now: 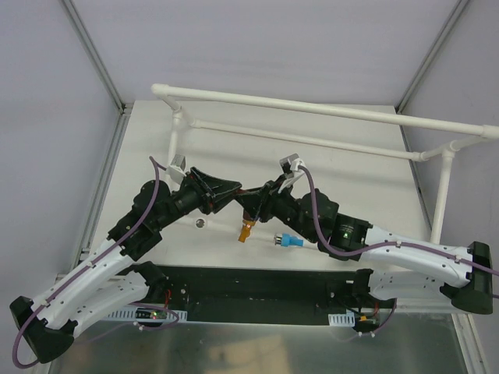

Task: Install the water faucets
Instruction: Adjust the water faucet.

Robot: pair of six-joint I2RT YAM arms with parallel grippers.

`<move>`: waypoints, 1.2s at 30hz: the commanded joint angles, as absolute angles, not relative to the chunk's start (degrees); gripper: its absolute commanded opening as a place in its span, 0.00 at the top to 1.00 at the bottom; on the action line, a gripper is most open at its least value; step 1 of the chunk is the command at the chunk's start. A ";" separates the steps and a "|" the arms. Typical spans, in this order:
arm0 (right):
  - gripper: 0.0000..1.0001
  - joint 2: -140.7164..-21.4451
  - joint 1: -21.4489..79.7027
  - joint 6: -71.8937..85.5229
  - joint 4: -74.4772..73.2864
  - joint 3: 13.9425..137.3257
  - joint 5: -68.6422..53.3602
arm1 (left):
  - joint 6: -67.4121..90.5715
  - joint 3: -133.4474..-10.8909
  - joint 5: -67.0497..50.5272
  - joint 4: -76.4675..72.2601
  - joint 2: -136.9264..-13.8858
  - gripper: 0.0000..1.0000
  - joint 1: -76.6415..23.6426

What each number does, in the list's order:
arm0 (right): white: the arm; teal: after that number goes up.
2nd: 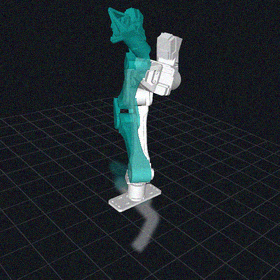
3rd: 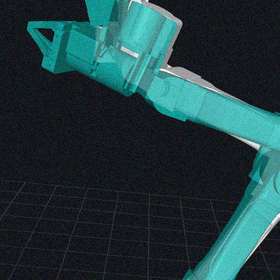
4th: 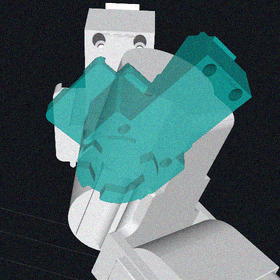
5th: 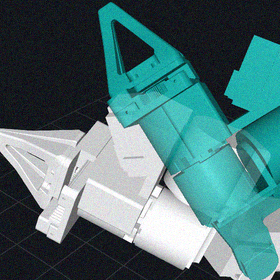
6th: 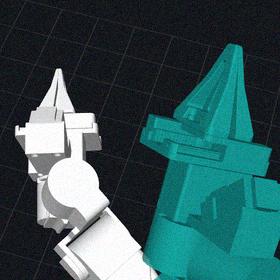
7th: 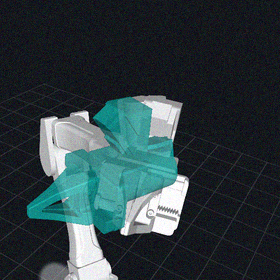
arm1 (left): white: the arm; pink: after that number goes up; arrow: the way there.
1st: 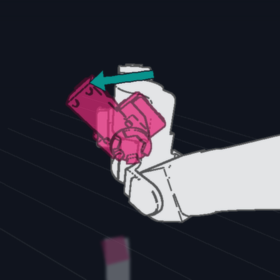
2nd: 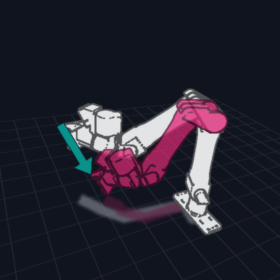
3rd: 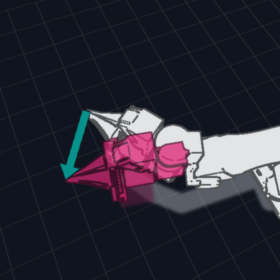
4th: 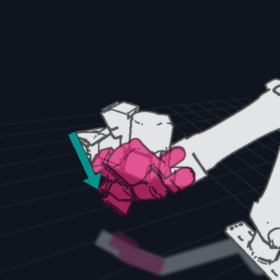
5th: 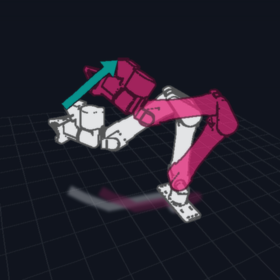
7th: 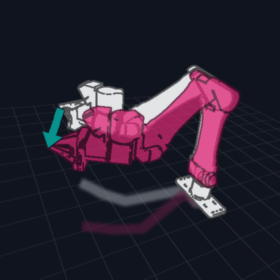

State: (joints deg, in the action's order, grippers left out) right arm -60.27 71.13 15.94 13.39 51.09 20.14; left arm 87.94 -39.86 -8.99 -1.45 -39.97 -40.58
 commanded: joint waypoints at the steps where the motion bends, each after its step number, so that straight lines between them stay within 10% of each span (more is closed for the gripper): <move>1: 1.00 -55.90 71.19 15.91 18.81 52.56 21.89 | 88.68 -38.41 -8.35 -2.55 -38.85 1.00 -40.52; 13: 1.00 -59.76 72.24 18.02 11.87 52.21 17.05 | 88.33 -42.18 -8.97 -5.01 -42.19 0.46 -40.52; 27: 1.00 -61.79 75.41 18.02 7.29 51.50 20.65 | 87.80 -44.03 -8.70 -5.01 -42.54 0.45 -40.52; 36: 1.00 -60.64 74.18 15.38 8.26 54.57 26.72 | 88.24 -42.45 -9.32 -5.10 -41.84 0.63 -40.60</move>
